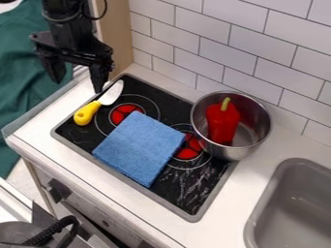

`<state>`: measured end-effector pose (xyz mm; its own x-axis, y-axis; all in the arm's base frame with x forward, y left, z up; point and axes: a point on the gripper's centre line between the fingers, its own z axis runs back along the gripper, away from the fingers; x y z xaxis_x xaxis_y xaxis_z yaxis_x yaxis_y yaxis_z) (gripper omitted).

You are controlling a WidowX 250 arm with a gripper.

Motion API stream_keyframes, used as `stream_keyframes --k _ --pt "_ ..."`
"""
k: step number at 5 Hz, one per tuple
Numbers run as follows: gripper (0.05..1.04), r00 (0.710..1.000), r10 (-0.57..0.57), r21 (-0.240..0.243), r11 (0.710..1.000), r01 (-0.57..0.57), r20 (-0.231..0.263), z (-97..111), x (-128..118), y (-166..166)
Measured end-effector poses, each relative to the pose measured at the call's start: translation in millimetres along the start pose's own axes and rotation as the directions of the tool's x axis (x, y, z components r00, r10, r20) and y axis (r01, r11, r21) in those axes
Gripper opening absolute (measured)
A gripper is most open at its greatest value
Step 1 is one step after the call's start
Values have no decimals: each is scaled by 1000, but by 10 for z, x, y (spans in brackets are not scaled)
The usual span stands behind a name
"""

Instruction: Move the blue cloth on top of the stove

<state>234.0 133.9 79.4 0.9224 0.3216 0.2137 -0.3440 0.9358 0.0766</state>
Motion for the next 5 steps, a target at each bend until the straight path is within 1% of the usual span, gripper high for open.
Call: stream_keyframes --k 1,2,3,4,5 --pt "1010 1000 5 -7 1000 -5 -27 -61 -60 -18" --pt "1010 999 14 -24 1000 -15 -53 -155 -216 -95" --pt "1010 999 14 -50 999 -16 -46 -208 -338 -237" --pt "1010 998 -40 -81 996 36 -48 -276 -425 -461" --pt "1010 993 -84 -97 992 76 -81 -454 -455 -647"
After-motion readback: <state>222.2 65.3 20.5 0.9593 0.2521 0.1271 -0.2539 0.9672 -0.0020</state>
